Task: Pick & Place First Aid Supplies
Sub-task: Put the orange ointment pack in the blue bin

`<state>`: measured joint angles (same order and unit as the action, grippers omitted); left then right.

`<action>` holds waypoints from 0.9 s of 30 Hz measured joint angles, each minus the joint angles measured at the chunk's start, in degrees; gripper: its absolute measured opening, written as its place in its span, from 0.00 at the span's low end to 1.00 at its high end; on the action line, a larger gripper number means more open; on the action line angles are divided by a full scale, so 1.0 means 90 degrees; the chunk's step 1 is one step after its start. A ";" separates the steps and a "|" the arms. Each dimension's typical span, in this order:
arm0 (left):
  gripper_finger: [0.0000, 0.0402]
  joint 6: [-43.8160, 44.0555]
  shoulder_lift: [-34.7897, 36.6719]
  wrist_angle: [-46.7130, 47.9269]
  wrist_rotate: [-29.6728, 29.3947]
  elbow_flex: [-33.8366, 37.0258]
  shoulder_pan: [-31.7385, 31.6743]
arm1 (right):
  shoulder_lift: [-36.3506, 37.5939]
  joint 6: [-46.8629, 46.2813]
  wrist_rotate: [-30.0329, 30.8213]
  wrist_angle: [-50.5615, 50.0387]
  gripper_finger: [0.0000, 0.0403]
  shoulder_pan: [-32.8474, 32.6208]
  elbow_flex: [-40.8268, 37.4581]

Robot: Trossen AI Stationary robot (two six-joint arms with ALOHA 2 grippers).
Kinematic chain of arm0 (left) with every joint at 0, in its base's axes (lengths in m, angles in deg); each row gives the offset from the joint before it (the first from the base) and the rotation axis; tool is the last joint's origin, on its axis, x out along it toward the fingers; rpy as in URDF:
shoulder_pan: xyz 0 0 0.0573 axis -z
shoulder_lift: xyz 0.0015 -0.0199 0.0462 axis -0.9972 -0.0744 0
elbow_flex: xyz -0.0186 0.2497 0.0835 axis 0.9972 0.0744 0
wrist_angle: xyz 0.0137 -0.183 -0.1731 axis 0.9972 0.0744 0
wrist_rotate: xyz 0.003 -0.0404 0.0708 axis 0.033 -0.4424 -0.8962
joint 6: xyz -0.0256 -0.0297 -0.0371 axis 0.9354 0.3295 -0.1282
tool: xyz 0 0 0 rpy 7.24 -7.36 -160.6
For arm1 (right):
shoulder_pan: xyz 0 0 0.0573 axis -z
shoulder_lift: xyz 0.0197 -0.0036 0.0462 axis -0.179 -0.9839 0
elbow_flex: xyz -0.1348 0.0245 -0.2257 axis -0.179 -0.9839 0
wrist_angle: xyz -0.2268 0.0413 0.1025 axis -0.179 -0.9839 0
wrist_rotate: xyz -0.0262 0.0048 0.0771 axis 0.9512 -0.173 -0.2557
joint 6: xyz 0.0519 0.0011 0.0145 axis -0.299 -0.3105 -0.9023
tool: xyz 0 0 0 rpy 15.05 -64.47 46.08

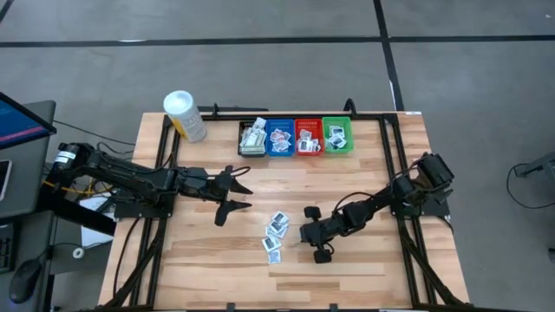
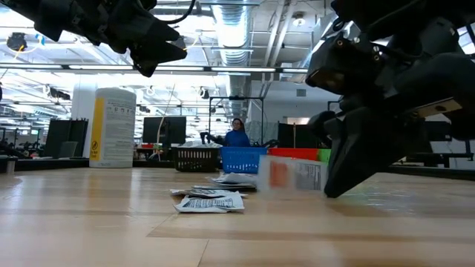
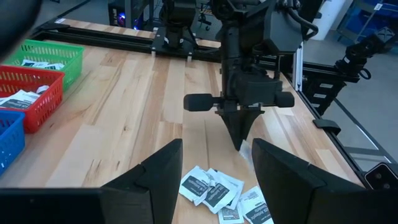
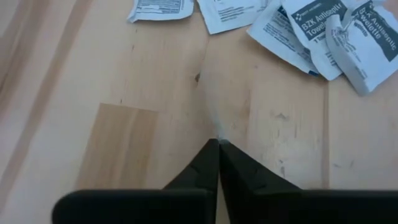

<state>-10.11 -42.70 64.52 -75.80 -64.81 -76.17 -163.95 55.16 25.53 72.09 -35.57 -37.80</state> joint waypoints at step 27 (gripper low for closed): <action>0.48 0.0000 0.0000 -0.0002 0.0000 0.0000 0.0002 | 0.0333 0.0013 -0.0150 -0.0056 0.02 -0.0019 -0.0023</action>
<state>-10.11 -42.70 64.50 -75.80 -64.81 -76.15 -160.96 55.28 24.17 71.59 -35.74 -38.01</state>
